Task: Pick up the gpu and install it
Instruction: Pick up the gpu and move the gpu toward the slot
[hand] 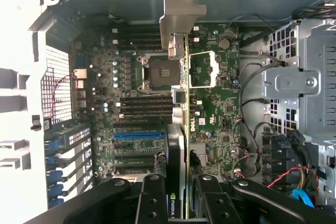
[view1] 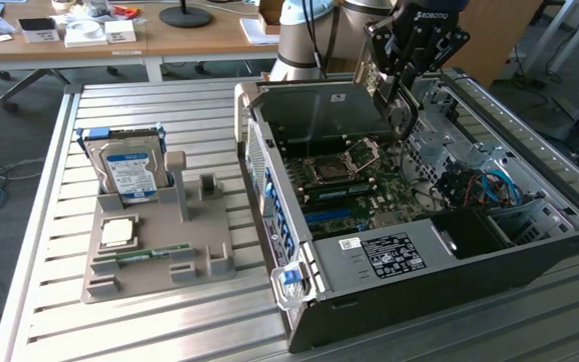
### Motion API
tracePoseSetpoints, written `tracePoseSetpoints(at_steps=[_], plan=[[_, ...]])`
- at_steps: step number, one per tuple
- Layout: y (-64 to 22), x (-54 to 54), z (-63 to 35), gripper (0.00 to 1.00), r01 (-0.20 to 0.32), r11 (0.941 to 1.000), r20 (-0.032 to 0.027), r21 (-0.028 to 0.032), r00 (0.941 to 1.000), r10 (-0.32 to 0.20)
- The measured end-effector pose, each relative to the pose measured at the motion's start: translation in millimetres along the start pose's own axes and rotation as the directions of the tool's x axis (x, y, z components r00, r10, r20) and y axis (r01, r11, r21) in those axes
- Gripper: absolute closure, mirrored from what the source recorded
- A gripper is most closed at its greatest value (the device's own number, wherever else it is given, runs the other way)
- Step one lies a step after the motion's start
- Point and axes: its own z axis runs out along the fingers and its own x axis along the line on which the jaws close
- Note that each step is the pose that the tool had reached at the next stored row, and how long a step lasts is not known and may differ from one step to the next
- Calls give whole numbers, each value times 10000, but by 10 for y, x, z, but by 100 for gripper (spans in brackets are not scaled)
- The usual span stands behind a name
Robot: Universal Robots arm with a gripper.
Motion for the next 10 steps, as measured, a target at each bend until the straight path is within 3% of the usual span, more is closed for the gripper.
tracePoseSetpoints(at_steps=[10], plan=[[2, -25, 0, 73, 0, 10000, 0, 0, 10000, 0]])
